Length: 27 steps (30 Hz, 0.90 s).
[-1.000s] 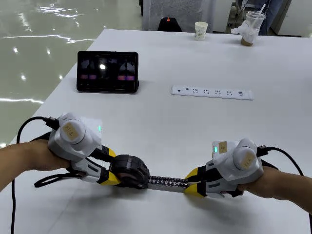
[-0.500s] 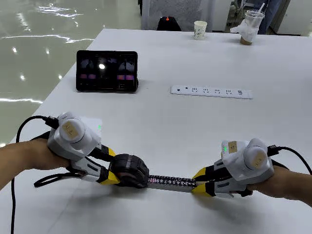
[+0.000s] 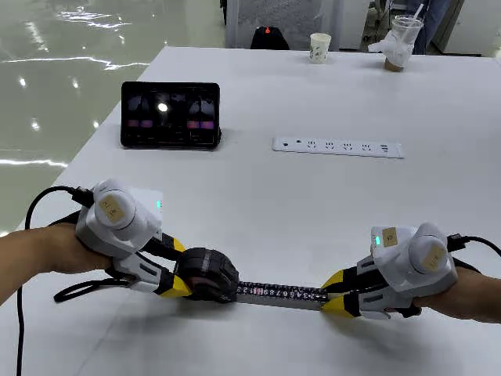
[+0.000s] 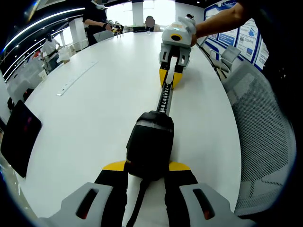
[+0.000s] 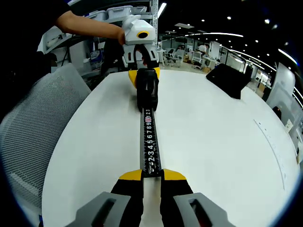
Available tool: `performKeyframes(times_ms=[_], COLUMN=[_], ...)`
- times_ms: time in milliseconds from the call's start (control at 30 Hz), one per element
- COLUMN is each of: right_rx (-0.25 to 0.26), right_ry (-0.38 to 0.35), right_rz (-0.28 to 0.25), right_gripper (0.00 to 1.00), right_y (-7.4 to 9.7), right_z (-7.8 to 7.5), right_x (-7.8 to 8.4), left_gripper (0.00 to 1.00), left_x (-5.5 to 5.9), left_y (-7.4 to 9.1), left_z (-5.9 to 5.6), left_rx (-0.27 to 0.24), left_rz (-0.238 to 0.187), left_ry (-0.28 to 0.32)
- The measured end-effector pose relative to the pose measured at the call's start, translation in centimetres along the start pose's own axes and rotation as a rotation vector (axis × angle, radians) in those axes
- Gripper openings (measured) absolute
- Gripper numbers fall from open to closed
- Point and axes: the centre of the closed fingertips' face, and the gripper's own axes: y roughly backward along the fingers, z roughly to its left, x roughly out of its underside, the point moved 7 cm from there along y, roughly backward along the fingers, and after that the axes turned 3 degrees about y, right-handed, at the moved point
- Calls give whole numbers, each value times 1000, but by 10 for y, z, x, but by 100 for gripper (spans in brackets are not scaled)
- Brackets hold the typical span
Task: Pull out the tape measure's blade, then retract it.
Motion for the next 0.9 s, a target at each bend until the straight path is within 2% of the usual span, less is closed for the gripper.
performKeyframes(times_ms=[900], right_rx=[7], right_ry=[-23], right_rz=[52], right_gripper=[9], right_y=[35], right_z=[-5], right_x=[31], left_gripper=[24], left_x=[-1], left_y=[0], left_z=[1], left_rx=[6], left_rz=[6], left_ry=[15])
